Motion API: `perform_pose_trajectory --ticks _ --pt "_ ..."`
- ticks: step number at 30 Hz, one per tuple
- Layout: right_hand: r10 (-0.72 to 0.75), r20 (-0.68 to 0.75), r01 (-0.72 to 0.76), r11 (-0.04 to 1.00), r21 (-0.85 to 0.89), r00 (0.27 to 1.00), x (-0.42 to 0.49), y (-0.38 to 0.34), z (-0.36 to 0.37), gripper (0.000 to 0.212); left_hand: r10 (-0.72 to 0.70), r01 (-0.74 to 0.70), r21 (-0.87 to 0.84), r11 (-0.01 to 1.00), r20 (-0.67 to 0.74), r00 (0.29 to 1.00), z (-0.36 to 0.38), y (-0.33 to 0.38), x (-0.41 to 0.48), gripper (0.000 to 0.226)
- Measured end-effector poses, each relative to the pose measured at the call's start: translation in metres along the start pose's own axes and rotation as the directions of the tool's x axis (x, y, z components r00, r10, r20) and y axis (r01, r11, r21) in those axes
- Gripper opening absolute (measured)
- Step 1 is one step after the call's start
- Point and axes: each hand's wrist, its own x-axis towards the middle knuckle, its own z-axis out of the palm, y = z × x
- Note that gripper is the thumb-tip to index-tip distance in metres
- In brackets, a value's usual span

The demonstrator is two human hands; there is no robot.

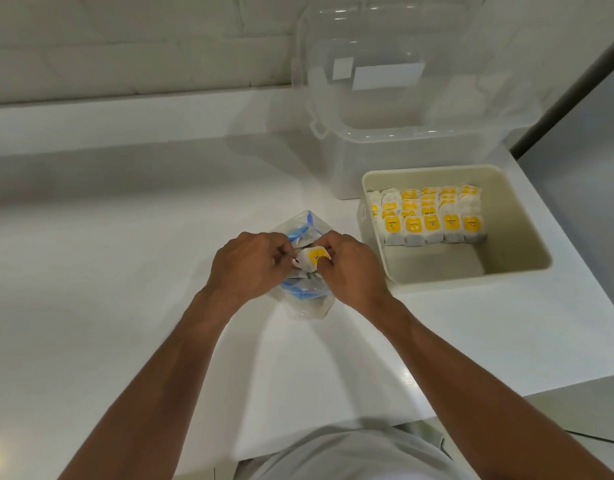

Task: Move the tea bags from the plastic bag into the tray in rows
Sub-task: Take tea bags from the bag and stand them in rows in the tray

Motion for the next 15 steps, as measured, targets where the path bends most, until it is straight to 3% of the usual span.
perform_pose_trajectory --ticks 8,15 --pt "0.01 -0.018 -0.01 1.0 0.011 1.0 -0.014 0.01 0.02 0.018 -0.027 0.031 0.111 0.993 -0.045 0.999 0.013 0.002 -0.011 0.027" --pt "0.041 -0.015 -0.038 0.985 0.171 0.999 -0.026 0.011 0.023 0.008 0.118 -0.108 0.066 0.992 -0.156 0.981 0.009 0.013 -0.016 0.029"
